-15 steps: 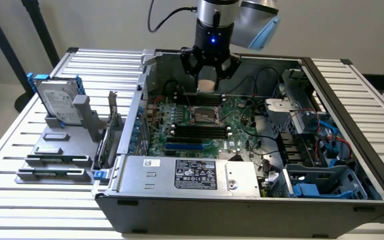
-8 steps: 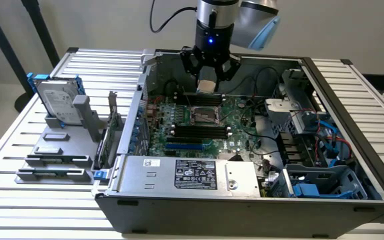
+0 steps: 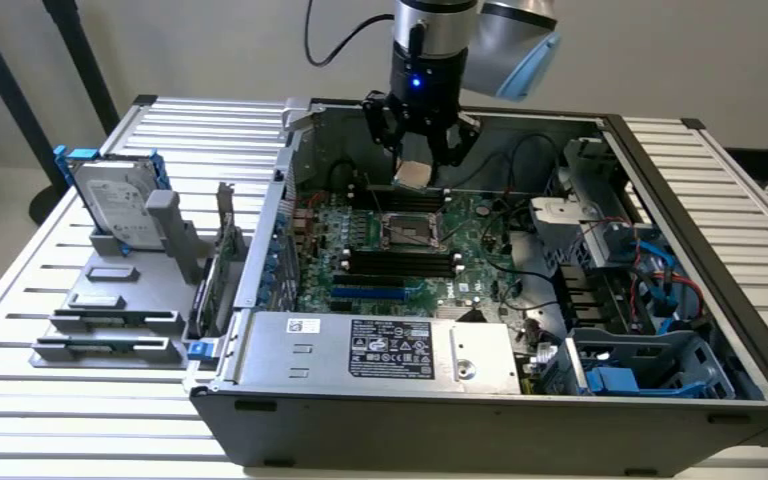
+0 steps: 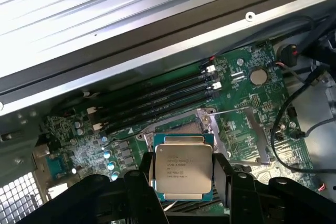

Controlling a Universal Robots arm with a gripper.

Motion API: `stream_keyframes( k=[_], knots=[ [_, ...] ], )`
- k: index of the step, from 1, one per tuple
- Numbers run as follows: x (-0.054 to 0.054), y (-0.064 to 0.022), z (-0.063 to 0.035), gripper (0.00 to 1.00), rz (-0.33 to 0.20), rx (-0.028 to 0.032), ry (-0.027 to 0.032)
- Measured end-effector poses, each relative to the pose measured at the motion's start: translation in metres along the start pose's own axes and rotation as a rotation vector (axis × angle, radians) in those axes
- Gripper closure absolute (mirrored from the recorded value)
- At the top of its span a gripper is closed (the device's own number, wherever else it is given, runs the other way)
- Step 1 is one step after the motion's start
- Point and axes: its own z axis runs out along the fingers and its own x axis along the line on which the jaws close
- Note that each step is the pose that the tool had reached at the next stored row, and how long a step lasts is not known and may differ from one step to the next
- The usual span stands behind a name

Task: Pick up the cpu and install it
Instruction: 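Place the cpu into insertion slot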

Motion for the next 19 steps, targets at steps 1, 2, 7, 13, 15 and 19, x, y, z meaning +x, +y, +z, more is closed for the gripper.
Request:
stream_keyframes(
  k=[1, 2, 7, 13, 15, 19],
  knots=[
    [0.0000, 0.0000, 0.0002, 0.45, 0.018, -0.0003, -0.0014],
    [0.0000, 0.0000, 0.0004, 0.45, 0.036, -0.0004, -0.0028],
    [0.0000, -0.0001, 0.0016, 0.45, 0.127, -0.0015, -0.0096],
    [0.0000, -0.0002, 0.0033, 0.45, 0.235, -0.0027, -0.0180],
    [-0.0001, -0.0003, 0.0039, 0.45, 0.272, -0.0031, -0.0208],
    [-0.0001, -0.0004, 0.0050, 0.45, 0.344, -0.0039, -0.0262]
  ],
)
